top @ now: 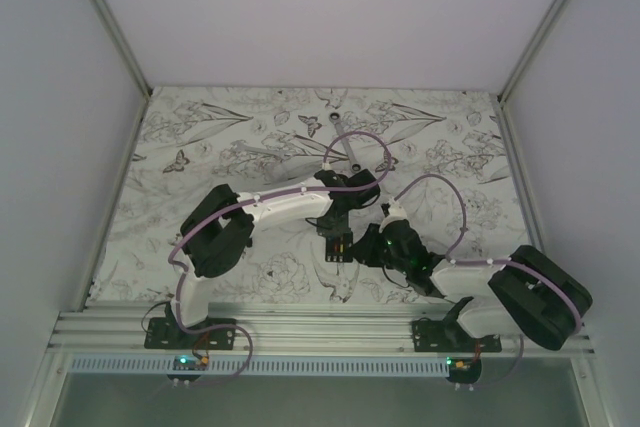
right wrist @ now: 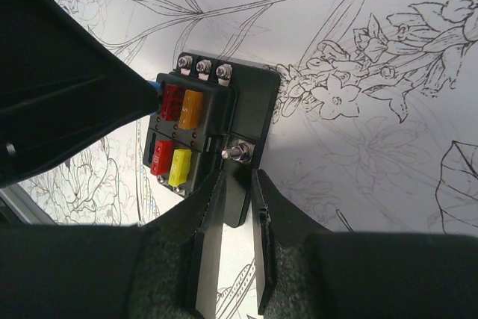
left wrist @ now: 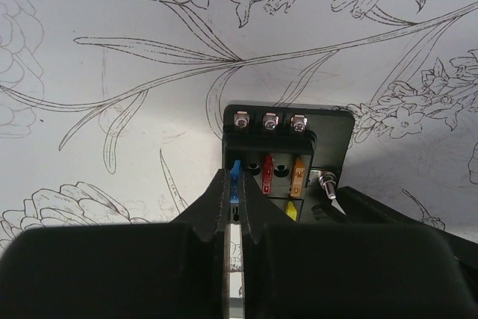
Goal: Snap on the fuse box
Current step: Install the fuse at the fuse box base.
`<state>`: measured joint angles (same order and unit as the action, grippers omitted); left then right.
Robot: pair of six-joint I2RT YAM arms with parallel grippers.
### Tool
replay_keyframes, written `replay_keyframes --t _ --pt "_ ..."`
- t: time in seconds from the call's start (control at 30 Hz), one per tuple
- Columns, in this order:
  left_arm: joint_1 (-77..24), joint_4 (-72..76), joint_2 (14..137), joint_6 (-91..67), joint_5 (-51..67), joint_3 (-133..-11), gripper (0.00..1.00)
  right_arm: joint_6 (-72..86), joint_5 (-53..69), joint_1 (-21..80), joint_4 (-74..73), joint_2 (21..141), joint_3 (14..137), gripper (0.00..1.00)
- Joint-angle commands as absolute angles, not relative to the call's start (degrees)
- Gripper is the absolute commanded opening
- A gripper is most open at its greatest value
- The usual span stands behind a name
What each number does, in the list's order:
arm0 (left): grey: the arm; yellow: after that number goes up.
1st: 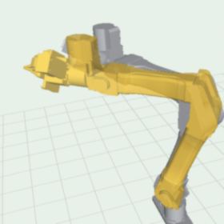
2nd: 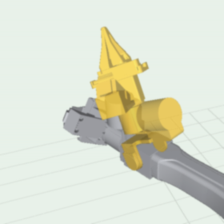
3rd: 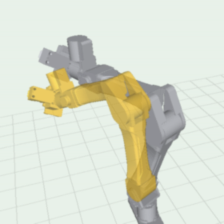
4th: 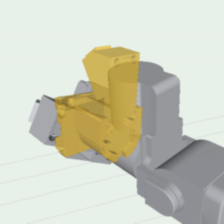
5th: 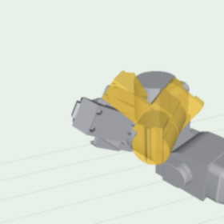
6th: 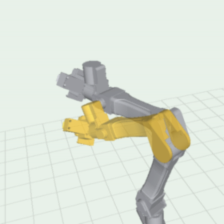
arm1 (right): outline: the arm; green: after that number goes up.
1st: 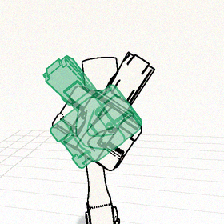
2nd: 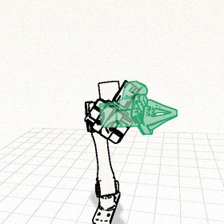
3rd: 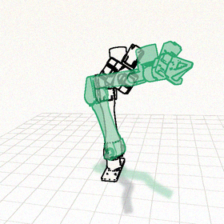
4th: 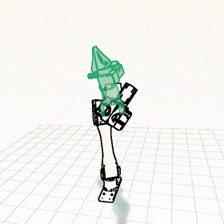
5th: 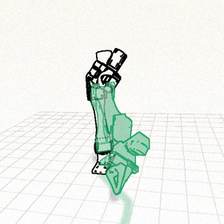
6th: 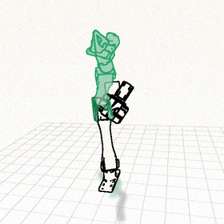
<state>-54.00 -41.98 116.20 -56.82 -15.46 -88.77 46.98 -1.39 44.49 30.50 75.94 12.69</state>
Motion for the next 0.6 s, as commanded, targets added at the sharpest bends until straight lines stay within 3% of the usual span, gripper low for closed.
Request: replay_keyframes --t 0.0,0.57 --pt "-53.9 -42.6 118.8 -57.7 -13.3 -88.9 0.0 48.1 -2.7 45.5 29.4 75.2 13.8 0.25" --pt "-54.0 -42.6 120.3 -49.8 -10.7 -84.2 0.0 46.6 -4.1 45.6 27.0 75.7 14.7 0.24"
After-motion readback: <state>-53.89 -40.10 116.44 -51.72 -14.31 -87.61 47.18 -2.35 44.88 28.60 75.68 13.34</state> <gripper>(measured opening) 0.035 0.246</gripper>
